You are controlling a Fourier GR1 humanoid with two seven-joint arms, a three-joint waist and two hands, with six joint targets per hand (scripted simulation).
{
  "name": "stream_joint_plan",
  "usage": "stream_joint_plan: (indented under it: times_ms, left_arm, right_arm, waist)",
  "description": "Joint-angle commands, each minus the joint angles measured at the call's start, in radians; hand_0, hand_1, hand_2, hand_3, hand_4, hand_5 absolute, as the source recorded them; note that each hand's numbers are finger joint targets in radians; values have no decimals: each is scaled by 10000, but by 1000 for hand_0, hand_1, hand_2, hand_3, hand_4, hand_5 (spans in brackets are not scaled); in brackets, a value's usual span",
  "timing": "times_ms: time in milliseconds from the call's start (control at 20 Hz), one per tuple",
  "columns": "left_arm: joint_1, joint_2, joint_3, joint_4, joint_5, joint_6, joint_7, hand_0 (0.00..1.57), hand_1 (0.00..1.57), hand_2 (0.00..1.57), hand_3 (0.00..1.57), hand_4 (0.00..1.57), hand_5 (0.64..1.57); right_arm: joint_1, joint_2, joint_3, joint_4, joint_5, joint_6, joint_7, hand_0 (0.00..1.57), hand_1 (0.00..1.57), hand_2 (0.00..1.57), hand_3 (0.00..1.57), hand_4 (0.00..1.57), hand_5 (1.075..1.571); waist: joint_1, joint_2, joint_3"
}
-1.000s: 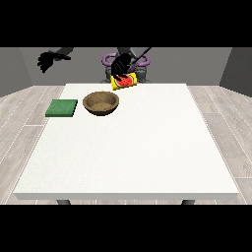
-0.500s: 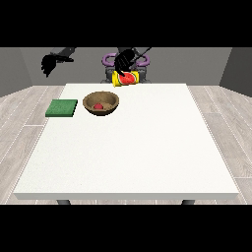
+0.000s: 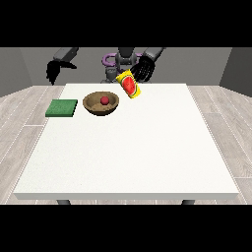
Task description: Pick the cup and pour the ball into the bowl, then pick the bowl and place it on the pad
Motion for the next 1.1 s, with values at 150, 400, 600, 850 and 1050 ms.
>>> stream_joint_plan:
  times_ms: [150, 400, 600, 850, 1050]
  left_arm:
    - [1858, -202, 1391, -2249, 5724, 290, -2554, 0, 0, 0, 0, 0, 1556]
    - [3355, -205, 1212, -3098, 8070, -1514, -5048, 0, 0, 0, 0, 0, 1566]
    - [3803, 114, 1695, -3012, 8355, -2551, -6124, 0, 0, 0, 0, 0, 1563]
    - [3614, 462, 2188, -3128, 8436, -2750, -6288, 0, 0, 0, 0, 0, 1564]
    - [4036, 807, 2204, -3685, 8689, -3526, -5923, 0, 0, 0, 0, 0, 1564]
  right_arm:
    - [-544, 893, 454, -492, 353, -880, -162, 0, 0, 0, 0, 293, 1570]
    - [-707, 1894, 605, -597, 810, -2528, -149, 0, 0, 0, 0, 244, 1571]
    - [-992, 2119, 596, -297, 710, -2895, 44, 0, 0, 0, 0, 313, 1569]
    - [-1956, 1884, 432, 1217, 674, -2963, -846, 0, 0, 0, 0, 285, 1567]
    - [-1959, 2202, 453, 2252, 747, -3216, -1748, 0, 0, 0, 0, 244, 1566]
  waist:
    - [50, 1093, 27]
    - [1047, 1355, 143]
    - [1051, 1285, 189]
    - [940, 1681, 198]
    - [1136, 1493, 199]
